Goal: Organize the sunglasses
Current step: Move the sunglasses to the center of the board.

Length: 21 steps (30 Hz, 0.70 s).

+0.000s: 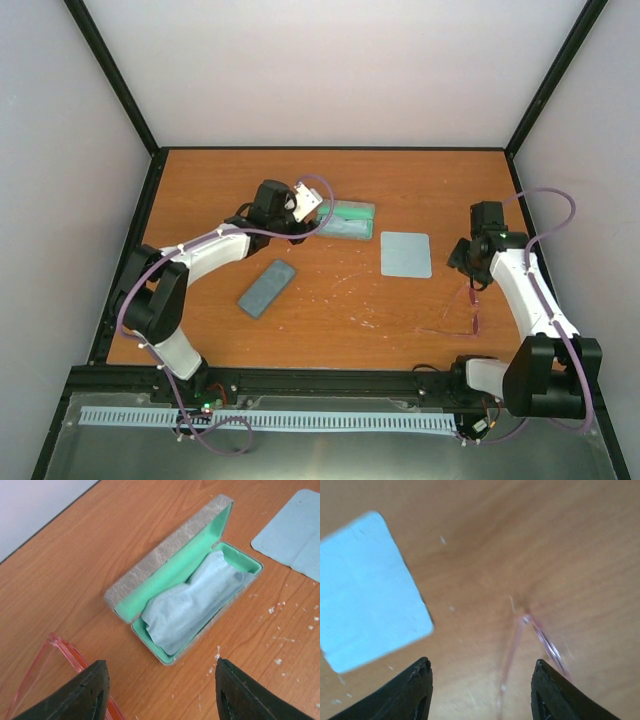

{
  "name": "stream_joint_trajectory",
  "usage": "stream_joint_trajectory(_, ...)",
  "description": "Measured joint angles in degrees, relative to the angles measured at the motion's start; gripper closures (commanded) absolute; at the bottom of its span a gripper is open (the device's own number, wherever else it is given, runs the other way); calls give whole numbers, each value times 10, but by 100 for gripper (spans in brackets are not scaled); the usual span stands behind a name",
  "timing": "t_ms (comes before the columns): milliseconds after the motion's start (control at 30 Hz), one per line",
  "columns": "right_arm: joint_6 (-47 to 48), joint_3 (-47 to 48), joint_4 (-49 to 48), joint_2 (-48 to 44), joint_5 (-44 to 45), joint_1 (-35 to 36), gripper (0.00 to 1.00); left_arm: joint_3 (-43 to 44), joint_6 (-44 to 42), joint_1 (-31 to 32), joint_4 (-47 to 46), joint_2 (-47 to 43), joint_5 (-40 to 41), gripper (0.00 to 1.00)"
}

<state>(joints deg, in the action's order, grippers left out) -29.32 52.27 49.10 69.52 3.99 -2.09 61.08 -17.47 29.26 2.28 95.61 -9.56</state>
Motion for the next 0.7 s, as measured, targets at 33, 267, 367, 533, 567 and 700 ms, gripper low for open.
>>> stream_joint_trajectory(33, 11, 0, 21, 2, 4, 0, 48, -6, 0, 0, 0, -3, -1, 41)
stream_joint_trajectory(267, 89, 48, 110, 35, 16, -5, 54, -28, -10, 0, -1, -12, -3, 41)
stream_joint_trajectory(367, 126, 103, 113, 64, 12, -6, 54, -30, -17, 0, -5, -12, -3, 42)
stream_joint_trajectory(533, 150, 174, 116, 119, 16, -6, 61, -30, -24, 0, -12, -7, -9, 42)
stream_joint_trajectory(567, 150, 172, 122, 132, 16, -6, 64, -30, -26, 0, -14, -3, -10, 42)
stream_joint_trajectory(700, 140, 128, 146, 183, -4, -6, 56, -30, -30, 0, -14, 12, -10, 42)
